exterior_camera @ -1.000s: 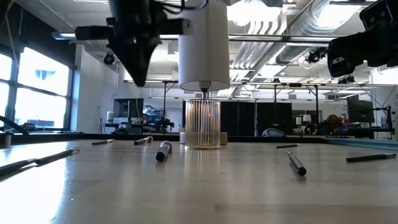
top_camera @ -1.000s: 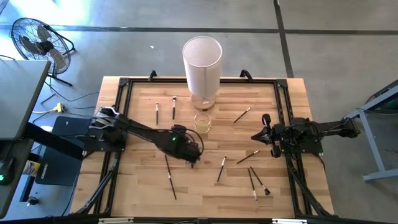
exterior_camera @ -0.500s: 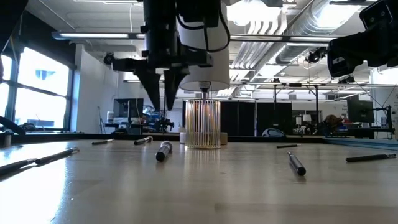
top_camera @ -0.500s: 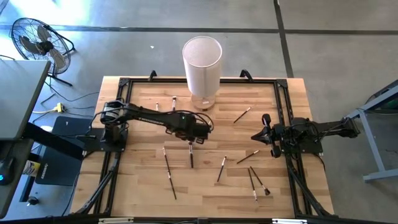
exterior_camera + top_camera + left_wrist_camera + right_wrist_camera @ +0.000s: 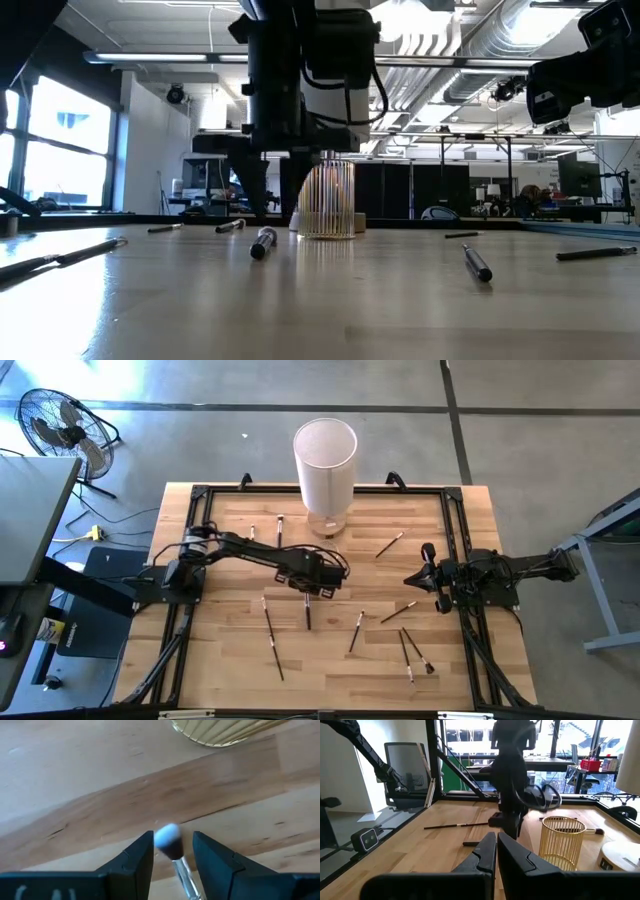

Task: Put items in baskets/containers
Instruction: Put the black powder brush into the gold container

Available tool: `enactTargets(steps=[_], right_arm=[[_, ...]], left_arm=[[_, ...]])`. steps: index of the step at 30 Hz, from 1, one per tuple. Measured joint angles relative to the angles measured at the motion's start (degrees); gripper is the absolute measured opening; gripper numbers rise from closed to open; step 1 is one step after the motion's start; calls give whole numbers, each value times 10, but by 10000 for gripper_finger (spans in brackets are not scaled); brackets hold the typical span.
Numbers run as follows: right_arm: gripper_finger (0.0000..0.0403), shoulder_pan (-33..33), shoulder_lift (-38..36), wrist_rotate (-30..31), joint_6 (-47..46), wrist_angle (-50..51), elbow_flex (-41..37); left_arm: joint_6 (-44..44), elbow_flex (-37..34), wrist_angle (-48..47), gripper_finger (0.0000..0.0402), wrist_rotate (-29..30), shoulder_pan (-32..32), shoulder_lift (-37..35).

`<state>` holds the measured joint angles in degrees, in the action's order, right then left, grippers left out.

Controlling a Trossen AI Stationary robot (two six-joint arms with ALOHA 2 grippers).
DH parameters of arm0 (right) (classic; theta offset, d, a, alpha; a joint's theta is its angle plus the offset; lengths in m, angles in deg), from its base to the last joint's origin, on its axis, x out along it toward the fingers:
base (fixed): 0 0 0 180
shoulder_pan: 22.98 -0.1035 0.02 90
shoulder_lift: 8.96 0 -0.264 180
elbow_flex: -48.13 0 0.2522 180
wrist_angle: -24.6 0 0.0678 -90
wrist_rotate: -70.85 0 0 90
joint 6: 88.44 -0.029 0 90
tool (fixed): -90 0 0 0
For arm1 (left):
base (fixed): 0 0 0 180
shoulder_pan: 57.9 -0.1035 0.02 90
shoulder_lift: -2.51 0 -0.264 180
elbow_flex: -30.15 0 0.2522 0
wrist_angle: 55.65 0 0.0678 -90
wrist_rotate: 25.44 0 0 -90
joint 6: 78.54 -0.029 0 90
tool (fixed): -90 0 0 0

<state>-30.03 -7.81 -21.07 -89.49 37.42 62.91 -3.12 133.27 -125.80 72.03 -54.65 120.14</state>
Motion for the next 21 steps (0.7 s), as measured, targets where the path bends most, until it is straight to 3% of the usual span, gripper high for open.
enactTargets(steps=[15, 21], right_arm=[[12, 0, 0, 0, 0, 0, 0], [12, 0, 0, 0, 0, 0, 0]], left_arm=[[31, 2, 28, 132, -29, -3, 23], [48, 2, 28, 83, -37, -1, 24]])
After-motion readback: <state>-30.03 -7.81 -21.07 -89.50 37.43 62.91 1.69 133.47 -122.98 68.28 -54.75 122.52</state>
